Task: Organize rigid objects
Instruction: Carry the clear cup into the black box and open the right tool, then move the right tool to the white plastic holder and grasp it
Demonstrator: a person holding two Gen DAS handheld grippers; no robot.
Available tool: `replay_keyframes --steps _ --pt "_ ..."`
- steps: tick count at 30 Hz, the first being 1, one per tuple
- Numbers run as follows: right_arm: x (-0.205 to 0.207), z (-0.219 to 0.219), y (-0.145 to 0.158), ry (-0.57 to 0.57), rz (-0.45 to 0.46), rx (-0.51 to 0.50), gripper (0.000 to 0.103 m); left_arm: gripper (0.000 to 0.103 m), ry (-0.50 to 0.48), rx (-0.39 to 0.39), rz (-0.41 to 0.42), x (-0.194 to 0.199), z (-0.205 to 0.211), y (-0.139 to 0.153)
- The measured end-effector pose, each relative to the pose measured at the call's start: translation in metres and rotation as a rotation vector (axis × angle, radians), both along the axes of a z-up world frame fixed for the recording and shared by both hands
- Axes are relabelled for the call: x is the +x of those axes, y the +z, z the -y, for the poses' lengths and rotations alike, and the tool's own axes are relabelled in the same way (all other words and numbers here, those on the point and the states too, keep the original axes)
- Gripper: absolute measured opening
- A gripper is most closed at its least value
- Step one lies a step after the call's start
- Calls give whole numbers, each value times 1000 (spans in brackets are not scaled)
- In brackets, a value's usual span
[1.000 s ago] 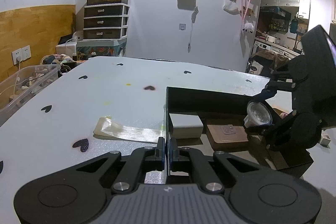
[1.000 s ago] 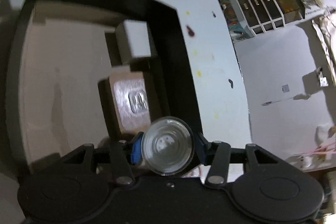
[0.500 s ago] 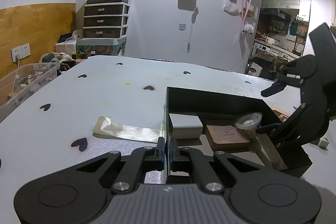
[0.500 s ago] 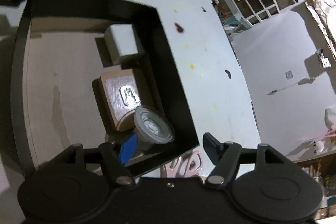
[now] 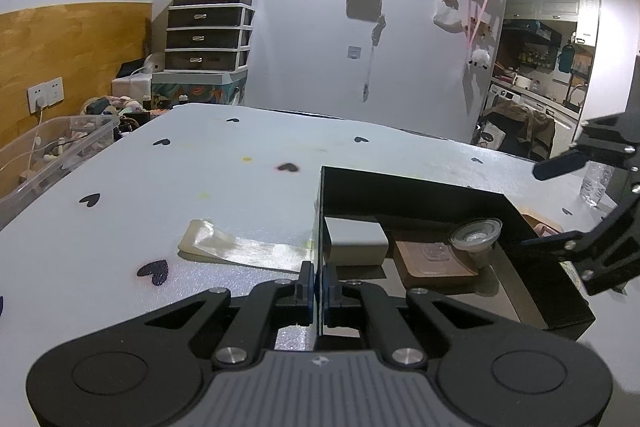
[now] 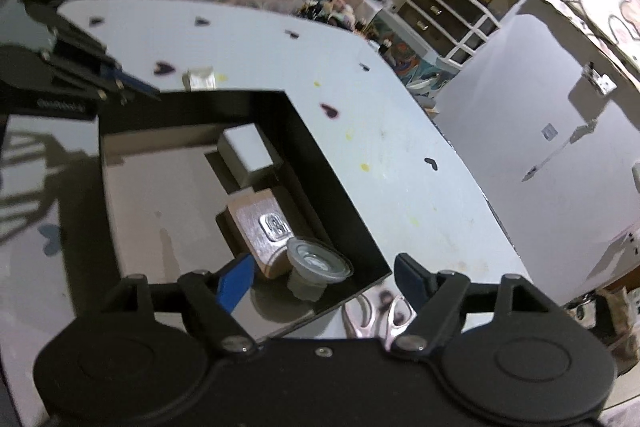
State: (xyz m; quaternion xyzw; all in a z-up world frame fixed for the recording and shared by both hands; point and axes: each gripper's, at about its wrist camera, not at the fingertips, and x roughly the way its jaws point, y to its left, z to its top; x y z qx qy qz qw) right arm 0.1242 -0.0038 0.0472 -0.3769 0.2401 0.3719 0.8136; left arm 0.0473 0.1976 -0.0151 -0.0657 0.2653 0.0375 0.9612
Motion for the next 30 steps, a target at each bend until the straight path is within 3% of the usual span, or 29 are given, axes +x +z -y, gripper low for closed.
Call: replay_keyframes --steps 11,18,23,30 --pt "-9 61 12 -135 -46 268 78 3 20 10 -10 1 5 2" --pt "-11 113 -2 -259 -110 428 78 3 20 30 -20 2 8 4" --pt "-17 126 -29 -247 -185 439 78 3 15 53 -30 5 10 6" --pt "-32 111 -66 -109 -250 331 78 3 18 62 -37 6 12 6"
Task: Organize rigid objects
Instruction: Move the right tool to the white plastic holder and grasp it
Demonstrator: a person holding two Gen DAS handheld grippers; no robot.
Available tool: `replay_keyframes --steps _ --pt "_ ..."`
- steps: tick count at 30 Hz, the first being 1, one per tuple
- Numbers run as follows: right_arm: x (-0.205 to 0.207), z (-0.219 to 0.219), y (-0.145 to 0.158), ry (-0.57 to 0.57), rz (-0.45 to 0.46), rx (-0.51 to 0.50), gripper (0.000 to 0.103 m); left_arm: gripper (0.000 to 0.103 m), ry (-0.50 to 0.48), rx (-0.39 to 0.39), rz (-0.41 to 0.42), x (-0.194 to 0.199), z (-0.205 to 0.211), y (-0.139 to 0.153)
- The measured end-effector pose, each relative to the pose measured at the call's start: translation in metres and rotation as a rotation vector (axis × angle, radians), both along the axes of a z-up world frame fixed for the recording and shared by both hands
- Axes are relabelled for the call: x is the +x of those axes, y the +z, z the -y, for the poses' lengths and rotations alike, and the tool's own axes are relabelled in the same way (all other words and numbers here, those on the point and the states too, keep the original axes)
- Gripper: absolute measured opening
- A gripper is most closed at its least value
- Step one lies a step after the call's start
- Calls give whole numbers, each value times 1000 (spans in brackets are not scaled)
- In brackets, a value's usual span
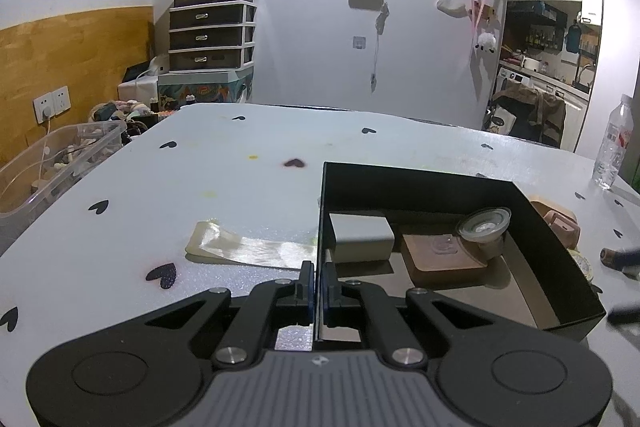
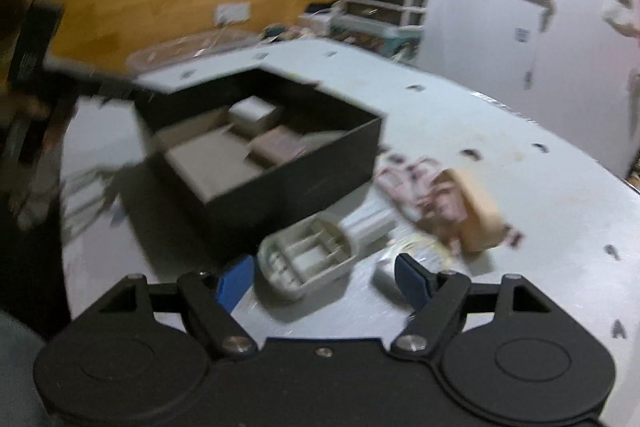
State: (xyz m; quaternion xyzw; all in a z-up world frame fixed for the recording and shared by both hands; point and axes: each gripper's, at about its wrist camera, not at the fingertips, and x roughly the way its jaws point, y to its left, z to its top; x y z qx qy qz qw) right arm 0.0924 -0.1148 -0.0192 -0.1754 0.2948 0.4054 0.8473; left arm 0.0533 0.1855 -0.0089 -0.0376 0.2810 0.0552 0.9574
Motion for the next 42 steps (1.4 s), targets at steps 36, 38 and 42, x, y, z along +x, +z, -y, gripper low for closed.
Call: replay_keyframes --steps 36,38,42 --pt "29 -33 -18 93 14 -73 68 3 4 0 -4 1 0 -1" --pt "28 -31 -18 92 0 -64 66 3 4 -1 -4 1 0 -1" --pt "22 -27 -18 80 -3 -66 66 3 4 -1 -4 1 -1 -1"
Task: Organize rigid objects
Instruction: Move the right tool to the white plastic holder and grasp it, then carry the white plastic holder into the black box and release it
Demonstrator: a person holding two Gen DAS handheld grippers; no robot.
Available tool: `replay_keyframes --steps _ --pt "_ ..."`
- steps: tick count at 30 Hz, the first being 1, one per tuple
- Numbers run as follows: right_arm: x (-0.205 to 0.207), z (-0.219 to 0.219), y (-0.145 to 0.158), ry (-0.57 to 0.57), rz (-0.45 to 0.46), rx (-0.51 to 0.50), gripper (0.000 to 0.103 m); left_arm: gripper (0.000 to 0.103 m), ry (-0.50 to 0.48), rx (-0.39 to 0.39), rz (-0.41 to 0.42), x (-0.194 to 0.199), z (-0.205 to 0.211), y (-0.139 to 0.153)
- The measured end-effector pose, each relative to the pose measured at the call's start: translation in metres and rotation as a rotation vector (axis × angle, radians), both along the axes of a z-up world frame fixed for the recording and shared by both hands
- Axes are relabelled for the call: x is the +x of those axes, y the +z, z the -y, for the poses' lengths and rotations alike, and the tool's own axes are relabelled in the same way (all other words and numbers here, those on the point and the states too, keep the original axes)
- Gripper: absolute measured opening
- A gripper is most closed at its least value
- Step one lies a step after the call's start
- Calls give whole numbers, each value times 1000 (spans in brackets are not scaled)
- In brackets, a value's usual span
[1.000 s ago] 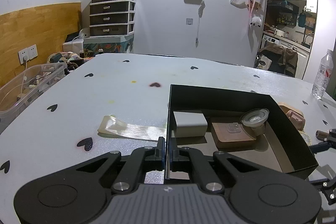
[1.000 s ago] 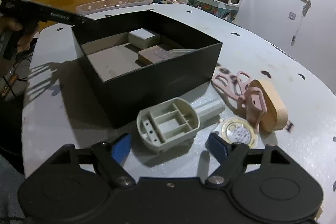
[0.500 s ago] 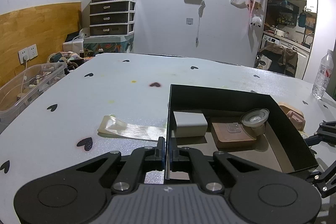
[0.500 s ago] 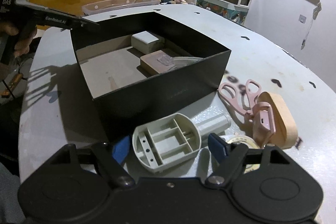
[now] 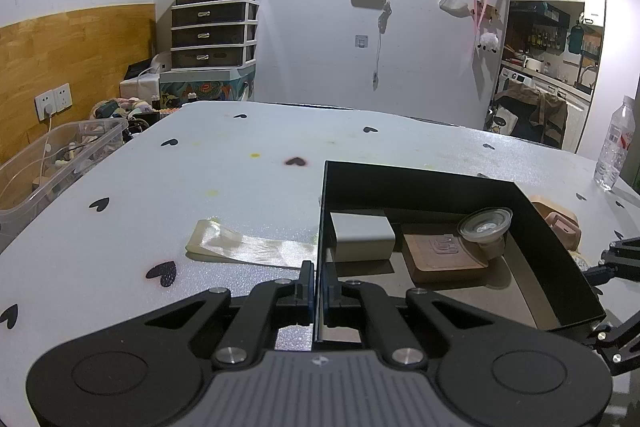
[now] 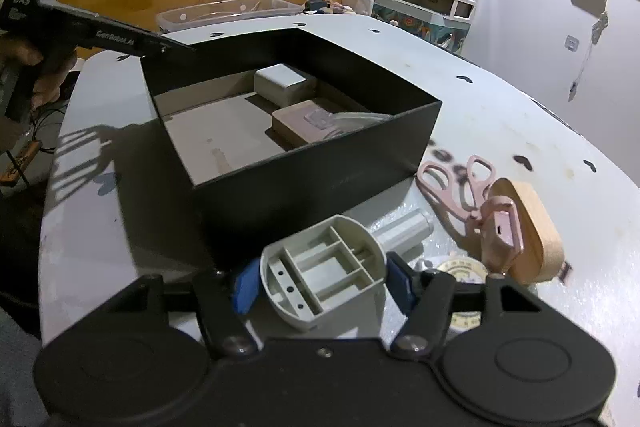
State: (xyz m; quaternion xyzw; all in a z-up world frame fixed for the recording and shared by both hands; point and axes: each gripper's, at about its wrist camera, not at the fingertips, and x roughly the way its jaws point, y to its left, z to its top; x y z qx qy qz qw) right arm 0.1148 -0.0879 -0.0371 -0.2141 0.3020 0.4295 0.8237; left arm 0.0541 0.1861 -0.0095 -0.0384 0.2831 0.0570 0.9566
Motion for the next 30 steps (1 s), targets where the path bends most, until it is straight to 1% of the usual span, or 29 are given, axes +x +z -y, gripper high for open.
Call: replay_keyframes --steps 2,5,6,10,13,15,17,24,30 --pt "-3 5 1 -16 -8 3 66 3 0 0 0 0 0 0" --pt "-3 19 7 -44 -69 54 65 3 1 -1 2 0 0 0" --pt "-4 24 12 -51 -73 74 65 3 2 -2 3 0 0 0" --pt "-10 37 45 -76 -32 176 65 3 2 -6 10 -1 0 -1" --pt "-12 32 68 -51 -22 262 65 3 3 -9 14 -1 1 0" --pt "-9 17 77 -22 -46 297 65 3 2 -10 18 -2 0 0" --pt "-3 -3 78 7 -86 304 65 3 1 -13 21 -2 0 0" --pt "27 -91 57 79 -243 216 65 3 -15 -46 22 -3 -5 -1" --pt "35 -136 45 154 -293 194 65 3 -30 -65 19 -3 -7 0"
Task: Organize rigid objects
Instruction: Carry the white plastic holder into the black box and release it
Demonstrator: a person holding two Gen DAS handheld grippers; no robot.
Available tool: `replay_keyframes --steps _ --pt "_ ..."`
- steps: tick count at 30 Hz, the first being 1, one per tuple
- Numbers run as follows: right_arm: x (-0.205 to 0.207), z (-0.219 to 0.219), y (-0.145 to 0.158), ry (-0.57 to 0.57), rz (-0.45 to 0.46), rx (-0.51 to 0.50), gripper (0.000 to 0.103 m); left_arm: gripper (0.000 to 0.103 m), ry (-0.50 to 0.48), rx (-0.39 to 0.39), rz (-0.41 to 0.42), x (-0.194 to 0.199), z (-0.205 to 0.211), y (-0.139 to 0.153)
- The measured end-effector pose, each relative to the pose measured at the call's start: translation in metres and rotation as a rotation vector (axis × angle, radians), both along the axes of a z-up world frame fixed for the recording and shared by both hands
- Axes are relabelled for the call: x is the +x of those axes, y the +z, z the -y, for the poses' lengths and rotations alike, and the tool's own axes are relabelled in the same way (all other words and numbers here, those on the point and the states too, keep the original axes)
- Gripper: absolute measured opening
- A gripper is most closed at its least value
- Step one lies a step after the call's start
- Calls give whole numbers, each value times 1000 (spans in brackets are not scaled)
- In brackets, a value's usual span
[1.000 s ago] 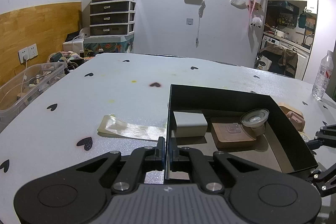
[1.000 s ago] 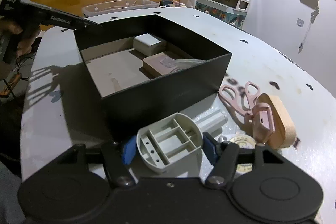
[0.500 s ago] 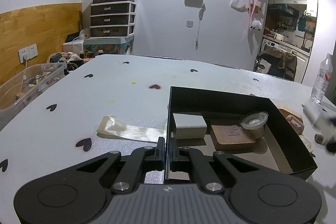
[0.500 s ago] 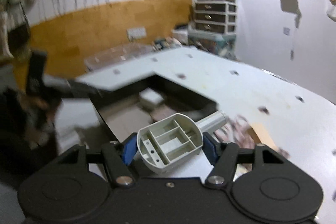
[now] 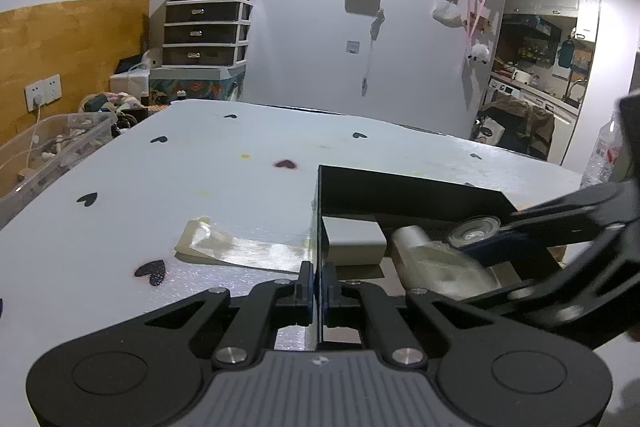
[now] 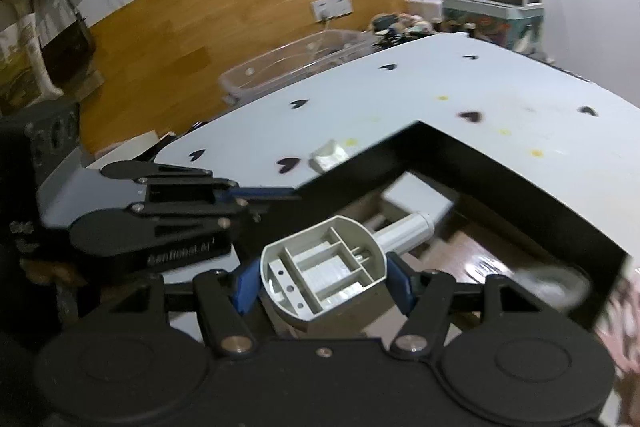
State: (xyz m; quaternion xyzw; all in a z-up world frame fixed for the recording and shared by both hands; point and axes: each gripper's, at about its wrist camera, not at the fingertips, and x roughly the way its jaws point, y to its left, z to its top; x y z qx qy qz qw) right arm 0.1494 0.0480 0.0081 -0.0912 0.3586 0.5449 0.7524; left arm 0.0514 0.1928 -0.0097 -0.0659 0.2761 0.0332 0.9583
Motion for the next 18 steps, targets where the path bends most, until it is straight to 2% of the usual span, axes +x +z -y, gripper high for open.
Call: replay_keyframes --steps 4,7,16,18 --pt "11 -9 -11 19 -67 7 66 3 -4 -17 1 -1 -3 -1" --pt "15 -6 -14 -7 -105 5 73 4 -2 -31 3 -1 -4 -1" --pt "11 11 -5 -30 -88 22 75 4 7 -34 11 1 -4 -1" --pt "11 14 -4 -50 -82 11 72 4 8 -36 12 0 -4 -1"
